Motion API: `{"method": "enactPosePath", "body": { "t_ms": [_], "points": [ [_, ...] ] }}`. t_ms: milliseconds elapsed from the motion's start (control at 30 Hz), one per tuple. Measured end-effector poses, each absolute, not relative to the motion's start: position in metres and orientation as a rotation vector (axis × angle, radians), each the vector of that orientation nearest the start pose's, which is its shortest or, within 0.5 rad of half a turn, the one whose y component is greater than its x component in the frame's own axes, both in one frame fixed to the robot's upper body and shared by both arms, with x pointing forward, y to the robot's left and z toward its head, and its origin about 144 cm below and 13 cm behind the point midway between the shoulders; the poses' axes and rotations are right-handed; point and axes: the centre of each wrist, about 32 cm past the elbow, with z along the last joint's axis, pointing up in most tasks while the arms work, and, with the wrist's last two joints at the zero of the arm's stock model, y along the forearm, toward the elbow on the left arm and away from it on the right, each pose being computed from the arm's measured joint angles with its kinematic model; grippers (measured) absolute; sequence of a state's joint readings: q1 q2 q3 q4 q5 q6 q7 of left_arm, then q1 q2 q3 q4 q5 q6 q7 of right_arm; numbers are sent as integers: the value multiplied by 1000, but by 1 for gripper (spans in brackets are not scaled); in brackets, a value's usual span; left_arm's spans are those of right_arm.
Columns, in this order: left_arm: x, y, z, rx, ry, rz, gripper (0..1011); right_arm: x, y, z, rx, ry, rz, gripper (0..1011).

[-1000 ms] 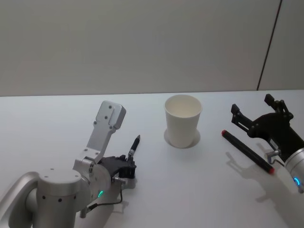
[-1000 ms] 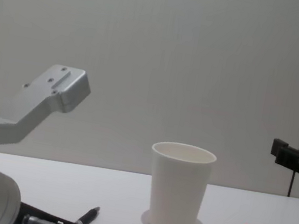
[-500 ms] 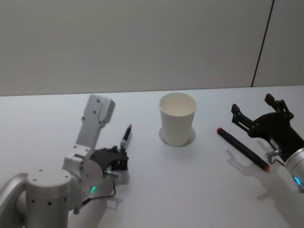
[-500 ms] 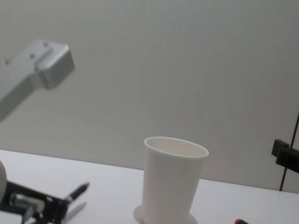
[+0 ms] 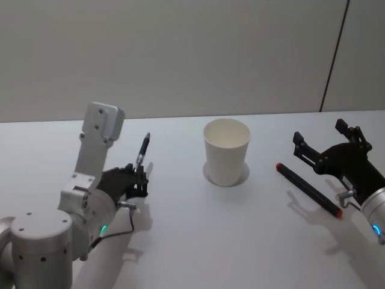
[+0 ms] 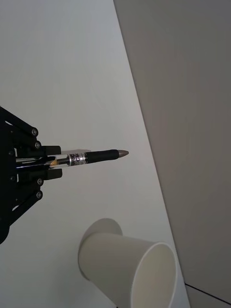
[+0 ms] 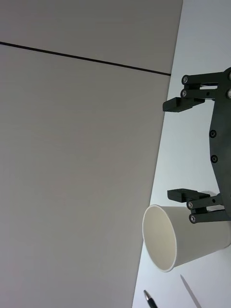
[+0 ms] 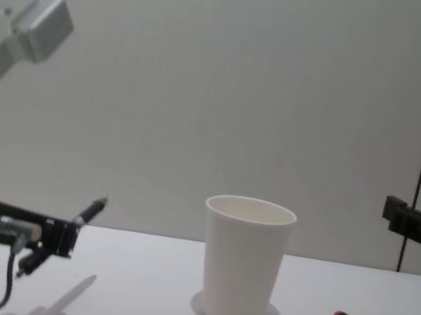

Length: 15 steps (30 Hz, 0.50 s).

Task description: Place the pen into the pen holder.

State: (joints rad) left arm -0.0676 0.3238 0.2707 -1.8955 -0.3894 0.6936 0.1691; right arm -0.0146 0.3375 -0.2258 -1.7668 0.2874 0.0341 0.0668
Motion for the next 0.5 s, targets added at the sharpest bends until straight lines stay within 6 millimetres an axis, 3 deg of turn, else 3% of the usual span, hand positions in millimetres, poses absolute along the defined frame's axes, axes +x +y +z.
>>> {"method": "enactPosePath", "body": {
  "t_ms": [500],
  "points": [
    [439,222,1245,221,130,1341,159,443,-237,1189,26,-75,-1229,1002]
  ]
}}
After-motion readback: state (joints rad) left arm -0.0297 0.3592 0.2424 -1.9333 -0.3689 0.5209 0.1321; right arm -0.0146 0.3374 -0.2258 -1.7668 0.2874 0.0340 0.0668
